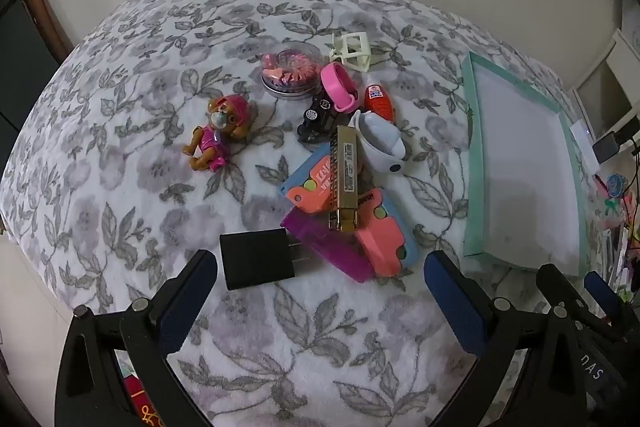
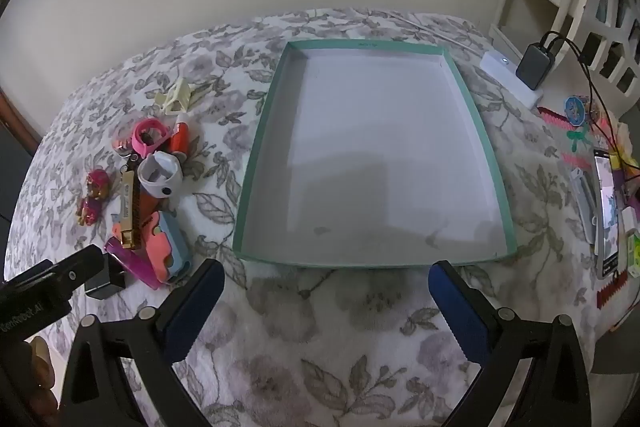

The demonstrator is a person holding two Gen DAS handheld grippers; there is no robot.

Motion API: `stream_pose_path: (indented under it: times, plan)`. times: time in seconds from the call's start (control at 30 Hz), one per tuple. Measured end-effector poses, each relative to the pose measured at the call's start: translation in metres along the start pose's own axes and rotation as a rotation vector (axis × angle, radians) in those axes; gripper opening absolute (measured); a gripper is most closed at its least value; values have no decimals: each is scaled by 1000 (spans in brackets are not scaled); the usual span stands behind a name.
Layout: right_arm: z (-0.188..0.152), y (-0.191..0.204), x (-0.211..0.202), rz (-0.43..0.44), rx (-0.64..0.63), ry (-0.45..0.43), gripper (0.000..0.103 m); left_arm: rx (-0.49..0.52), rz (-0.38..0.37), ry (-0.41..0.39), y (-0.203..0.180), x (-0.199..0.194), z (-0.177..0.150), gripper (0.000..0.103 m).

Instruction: Organize rigid objects

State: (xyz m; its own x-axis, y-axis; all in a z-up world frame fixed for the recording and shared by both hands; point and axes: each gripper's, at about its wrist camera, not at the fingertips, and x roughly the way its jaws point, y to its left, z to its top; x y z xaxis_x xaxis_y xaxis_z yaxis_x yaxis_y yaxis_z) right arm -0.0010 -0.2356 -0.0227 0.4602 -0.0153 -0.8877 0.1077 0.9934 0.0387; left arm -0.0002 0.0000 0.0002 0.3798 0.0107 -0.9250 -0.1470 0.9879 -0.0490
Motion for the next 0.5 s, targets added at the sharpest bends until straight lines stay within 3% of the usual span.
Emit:
stream_pose_path:
  times: [0.5]
  plan:
    - [1,5,-8,-3,-22,-11,103,-15,3,-6,3,-8,-3,103]
